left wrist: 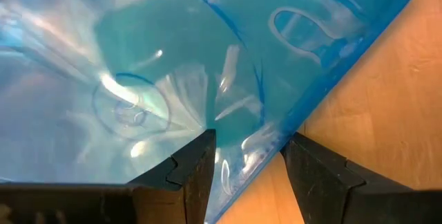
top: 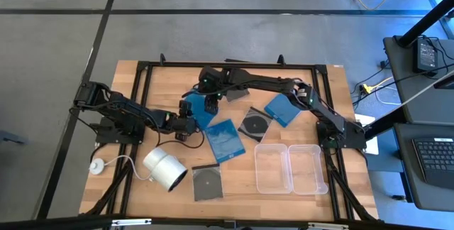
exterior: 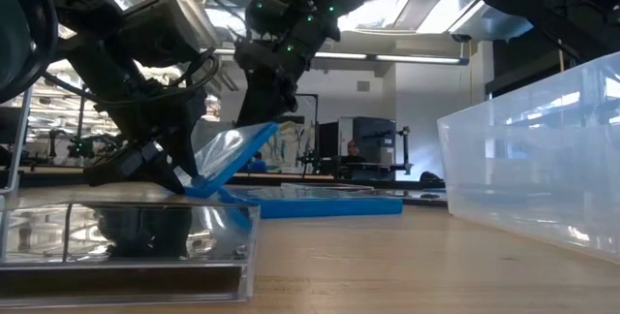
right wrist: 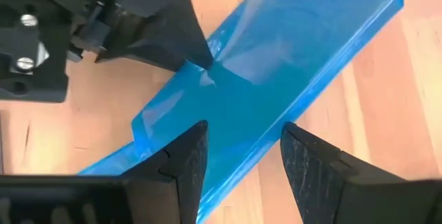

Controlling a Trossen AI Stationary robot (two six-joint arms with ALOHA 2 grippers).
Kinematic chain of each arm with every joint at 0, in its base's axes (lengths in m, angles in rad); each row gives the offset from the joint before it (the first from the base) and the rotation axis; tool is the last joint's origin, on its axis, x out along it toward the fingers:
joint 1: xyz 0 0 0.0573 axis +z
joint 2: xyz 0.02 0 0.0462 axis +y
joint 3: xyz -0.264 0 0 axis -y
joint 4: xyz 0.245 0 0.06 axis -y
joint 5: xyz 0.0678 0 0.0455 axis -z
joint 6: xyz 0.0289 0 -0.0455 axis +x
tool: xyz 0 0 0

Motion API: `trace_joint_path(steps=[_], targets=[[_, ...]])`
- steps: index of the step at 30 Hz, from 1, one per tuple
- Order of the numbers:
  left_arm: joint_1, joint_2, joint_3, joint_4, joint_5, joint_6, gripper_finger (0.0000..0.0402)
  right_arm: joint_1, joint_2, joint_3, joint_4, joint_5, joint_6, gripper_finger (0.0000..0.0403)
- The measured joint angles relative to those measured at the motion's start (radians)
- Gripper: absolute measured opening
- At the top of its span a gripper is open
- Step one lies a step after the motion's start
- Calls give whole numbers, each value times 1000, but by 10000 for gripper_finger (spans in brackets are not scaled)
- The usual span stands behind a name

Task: Pick & place jewel cases by type
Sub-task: Put the top left blue CD case into the right transparent bin

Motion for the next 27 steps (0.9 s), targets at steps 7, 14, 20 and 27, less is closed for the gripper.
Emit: trace_joint_path(steps=[7,14,20,27], targets=[[-16,1,0,-1,-19,-1,168,6,-6,0,4,-29,-3,179],[-58,4,1,18,-46,-7,168,102,-9,1,69,-365,-6,179],[-55,3,3,21,-32,-50,168,131,7,-7,109,-371,-76,178],[-57,2,3,14,-33,-72,168,142,6,-21,118,-329,-135,179]])
